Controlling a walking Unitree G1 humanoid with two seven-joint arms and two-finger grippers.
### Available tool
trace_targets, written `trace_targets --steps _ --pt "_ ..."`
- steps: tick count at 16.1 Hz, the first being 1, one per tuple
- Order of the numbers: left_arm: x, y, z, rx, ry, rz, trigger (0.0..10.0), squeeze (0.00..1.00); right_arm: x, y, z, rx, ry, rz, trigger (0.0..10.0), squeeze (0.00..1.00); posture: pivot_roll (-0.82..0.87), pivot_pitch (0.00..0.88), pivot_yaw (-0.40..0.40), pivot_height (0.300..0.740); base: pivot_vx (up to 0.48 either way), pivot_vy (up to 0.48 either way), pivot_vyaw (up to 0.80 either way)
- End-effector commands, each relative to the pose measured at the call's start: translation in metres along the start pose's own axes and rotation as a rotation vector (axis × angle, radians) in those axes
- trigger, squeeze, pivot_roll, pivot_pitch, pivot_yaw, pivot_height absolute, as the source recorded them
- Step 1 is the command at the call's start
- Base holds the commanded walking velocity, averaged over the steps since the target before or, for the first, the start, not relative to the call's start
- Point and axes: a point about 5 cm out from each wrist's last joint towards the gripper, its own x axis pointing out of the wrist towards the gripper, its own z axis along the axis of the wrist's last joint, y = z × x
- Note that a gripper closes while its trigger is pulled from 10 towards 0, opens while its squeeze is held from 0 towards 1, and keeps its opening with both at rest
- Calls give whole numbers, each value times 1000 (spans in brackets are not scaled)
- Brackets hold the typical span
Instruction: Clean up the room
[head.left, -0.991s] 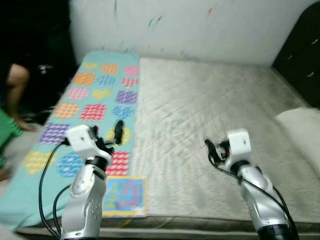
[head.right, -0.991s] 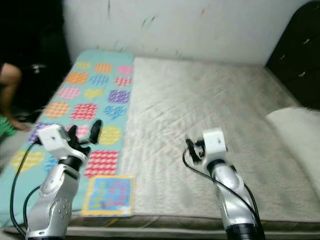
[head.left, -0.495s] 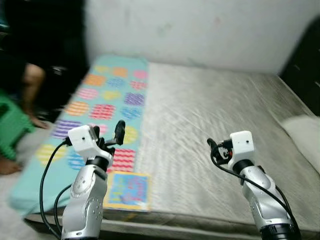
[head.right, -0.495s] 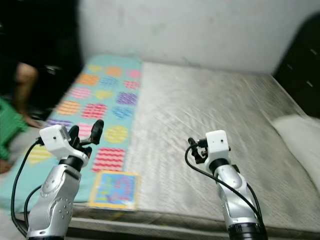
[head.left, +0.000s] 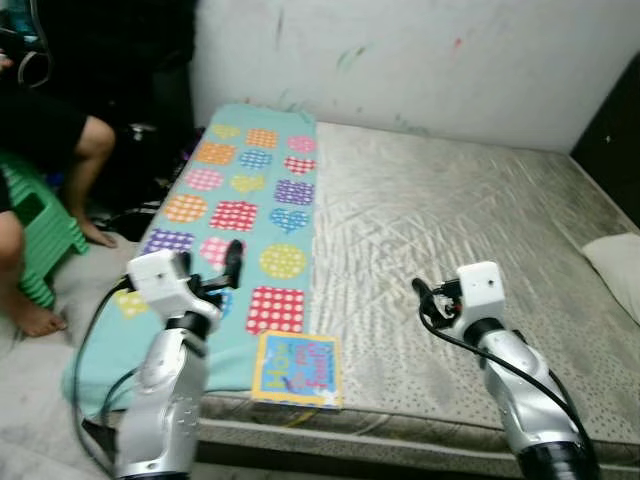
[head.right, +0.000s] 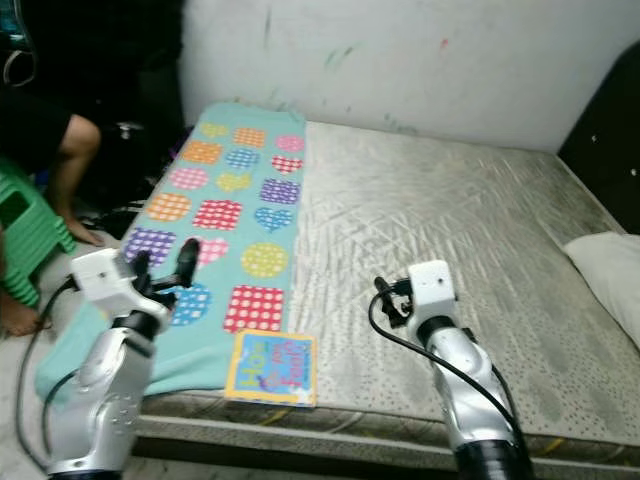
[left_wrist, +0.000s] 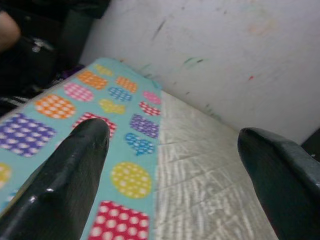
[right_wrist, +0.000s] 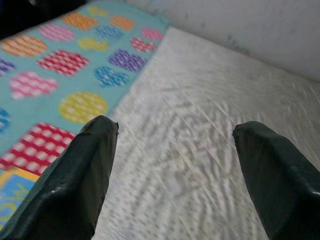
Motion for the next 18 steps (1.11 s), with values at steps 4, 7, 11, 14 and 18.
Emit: trace_targets --steps 4,7,11,14,18 --pt "1 -9 -2 -5 3 -21 10000 0 -1 -11 3 -11 -4 -27 10000 0 -65 0 -71 740 0 188 0" --pt "1 -9 -2 -1 2 -23 10000 0 1 -9 4 -5 -17 -26 10000 0 -60 0 -69 740 0 0 0" --pt "2 -9 -1 3 -1 -25 10000 0 2 -8 4 2 -19 -24 10000 0 -60 0 -67 740 0 0 0" --pt "1 -12 1 0 -15 -55 10000 0 2 -8 4 0 -19 -21 10000 0 -60 0 -67 740 0 0 -800" --pt "1 -14 3 -5 -25 -81 10000 0 2 -7 3 -1 -21 -22 10000 0 -60 0 -65 740 128 0 -727"
